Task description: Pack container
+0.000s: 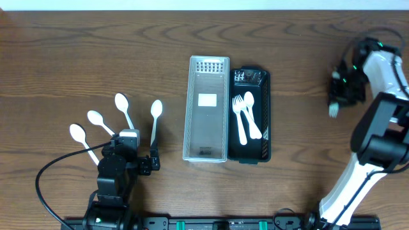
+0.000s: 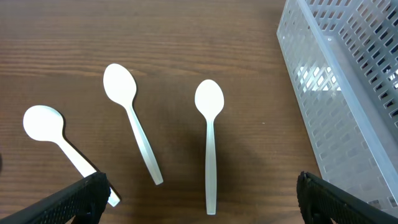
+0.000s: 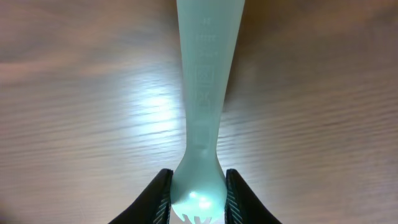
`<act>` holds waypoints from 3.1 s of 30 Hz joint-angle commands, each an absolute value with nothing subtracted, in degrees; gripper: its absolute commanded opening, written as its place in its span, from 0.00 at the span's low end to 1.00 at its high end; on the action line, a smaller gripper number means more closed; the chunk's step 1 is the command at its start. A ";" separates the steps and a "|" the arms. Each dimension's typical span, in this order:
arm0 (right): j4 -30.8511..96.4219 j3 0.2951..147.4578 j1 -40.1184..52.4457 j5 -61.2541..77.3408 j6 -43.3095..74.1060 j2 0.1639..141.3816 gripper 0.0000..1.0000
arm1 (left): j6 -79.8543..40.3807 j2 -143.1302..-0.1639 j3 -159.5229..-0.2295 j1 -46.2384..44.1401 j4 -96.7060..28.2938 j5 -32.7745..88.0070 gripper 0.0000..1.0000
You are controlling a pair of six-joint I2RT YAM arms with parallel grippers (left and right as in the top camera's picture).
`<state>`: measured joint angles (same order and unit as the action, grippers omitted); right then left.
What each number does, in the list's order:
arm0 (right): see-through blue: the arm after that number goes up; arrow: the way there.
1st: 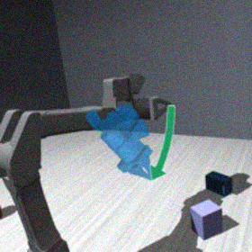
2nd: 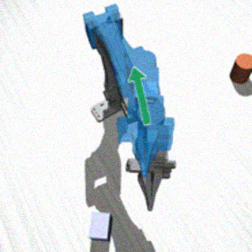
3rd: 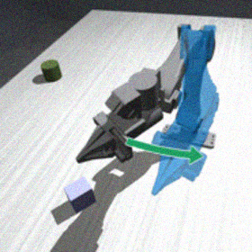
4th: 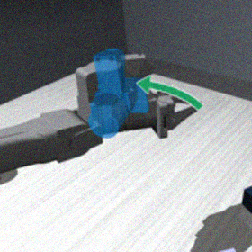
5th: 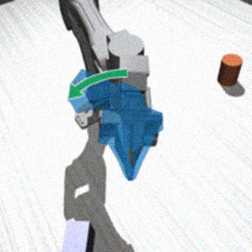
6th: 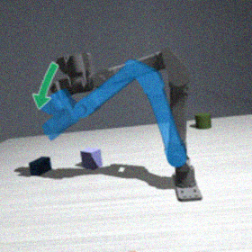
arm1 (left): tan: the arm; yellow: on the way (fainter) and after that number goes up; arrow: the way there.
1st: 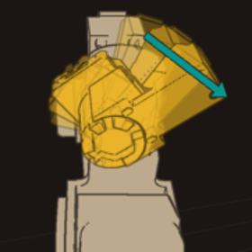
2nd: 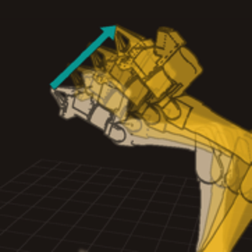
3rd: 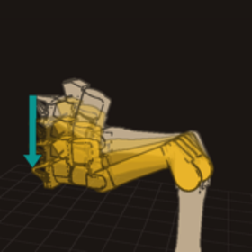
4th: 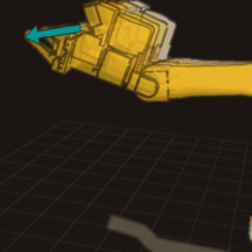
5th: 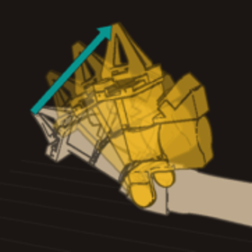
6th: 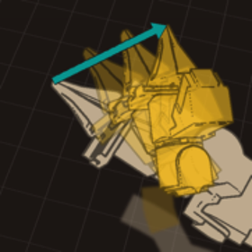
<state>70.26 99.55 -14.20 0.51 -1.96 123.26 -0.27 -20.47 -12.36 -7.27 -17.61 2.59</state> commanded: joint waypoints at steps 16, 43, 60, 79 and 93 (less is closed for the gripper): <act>71.13 103.83 20.93 1.28 25.71 107.42 0.01 | -1.19 -20.45 -13.41 -7.31 -18.00 1.74 0.98; 66.78 97.41 26.09 1.69 20.56 107.35 0.54 | -2.94 -20.53 -22.76 -7.31 -20.51 1.72 0.98; 78.76 110.56 2.83 -5.96 7.75 106.28 0.99 | -8.05 -52.42 -68.16 -7.31 -66.63 -0.99 0.98; 89.91 110.45 -11.90 -6.17 14.35 100.40 0.99 | -7.84 -76.36 -72.55 -7.31 -62.52 -1.04 0.98; 86.59 92.03 -1.41 -5.87 12.80 80.29 0.99 | -7.84 -84.38 -72.49 -7.31 -54.92 -1.04 0.98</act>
